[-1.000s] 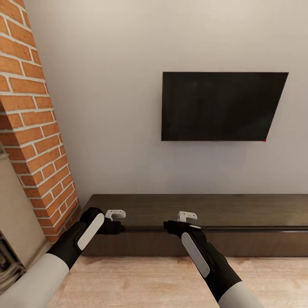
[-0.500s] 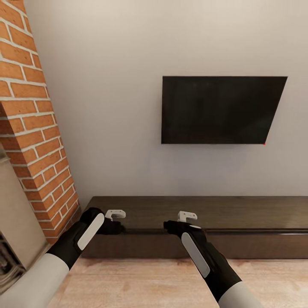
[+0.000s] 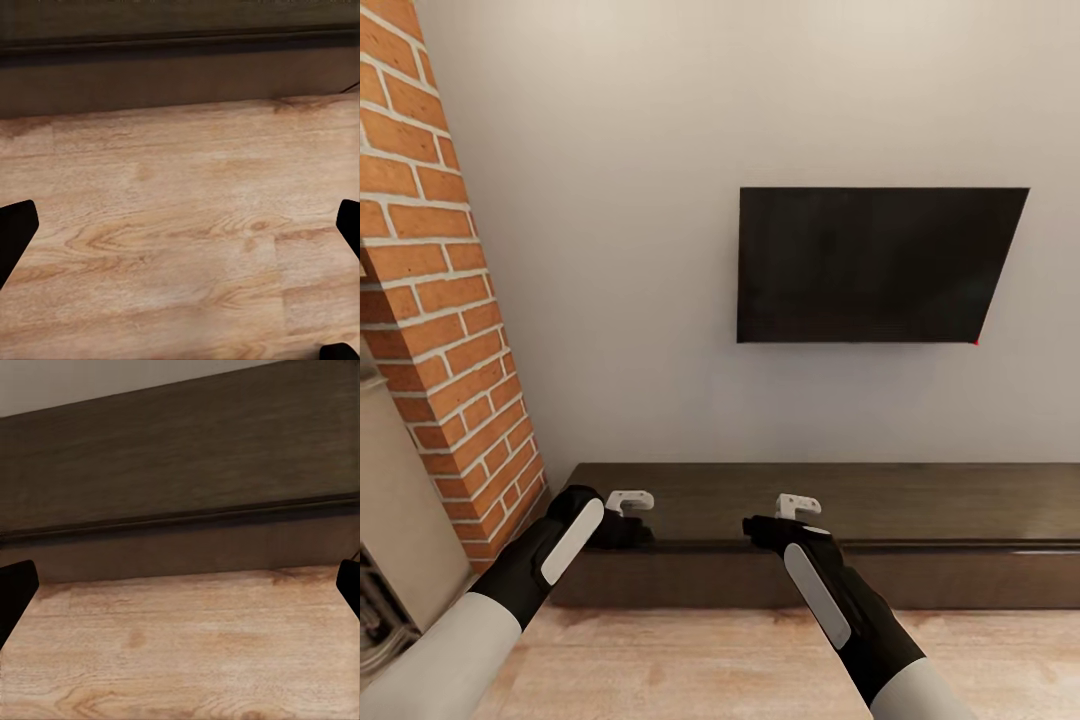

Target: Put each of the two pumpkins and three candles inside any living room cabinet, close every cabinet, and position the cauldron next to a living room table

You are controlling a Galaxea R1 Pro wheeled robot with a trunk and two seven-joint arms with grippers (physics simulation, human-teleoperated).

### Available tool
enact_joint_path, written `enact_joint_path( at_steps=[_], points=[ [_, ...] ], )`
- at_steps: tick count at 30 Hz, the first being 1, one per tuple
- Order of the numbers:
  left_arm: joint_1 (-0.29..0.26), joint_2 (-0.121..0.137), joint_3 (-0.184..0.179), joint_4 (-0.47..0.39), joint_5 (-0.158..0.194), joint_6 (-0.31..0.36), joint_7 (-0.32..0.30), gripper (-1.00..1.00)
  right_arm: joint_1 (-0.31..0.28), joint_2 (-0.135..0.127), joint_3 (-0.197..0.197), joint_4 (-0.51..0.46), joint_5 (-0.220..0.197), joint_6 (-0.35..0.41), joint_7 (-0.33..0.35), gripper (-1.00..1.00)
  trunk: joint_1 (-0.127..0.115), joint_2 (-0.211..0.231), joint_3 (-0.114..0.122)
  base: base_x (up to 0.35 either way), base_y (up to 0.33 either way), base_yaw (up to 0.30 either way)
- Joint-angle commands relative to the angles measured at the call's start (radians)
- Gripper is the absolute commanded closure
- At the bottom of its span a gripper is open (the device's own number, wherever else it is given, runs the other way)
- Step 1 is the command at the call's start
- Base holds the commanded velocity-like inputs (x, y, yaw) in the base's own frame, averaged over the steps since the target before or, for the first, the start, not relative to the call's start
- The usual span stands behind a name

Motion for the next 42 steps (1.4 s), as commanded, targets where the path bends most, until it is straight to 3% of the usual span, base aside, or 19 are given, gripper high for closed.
enact_joint_path(
  at_steps=[1,42],
  points=[
    [-0.001,0.001,-0.003,-0.001,0.011,0.001,0.01,-1.0,-0.001,0.0,0.002,-0.001,-0.01,0.001,-0.01,-1.0,-0.004,0.007,0.002,0.0,0.0,0.0],
    [-0.001,0.0,-0.005,0.003,0.009,-0.002,0.013,-1.0,-0.001,0.0,0.003,0.002,-0.012,0.001,-0.009,-1.0,-0.161,0.294,0.13,0.0,0.0,0.0]
  ],
)
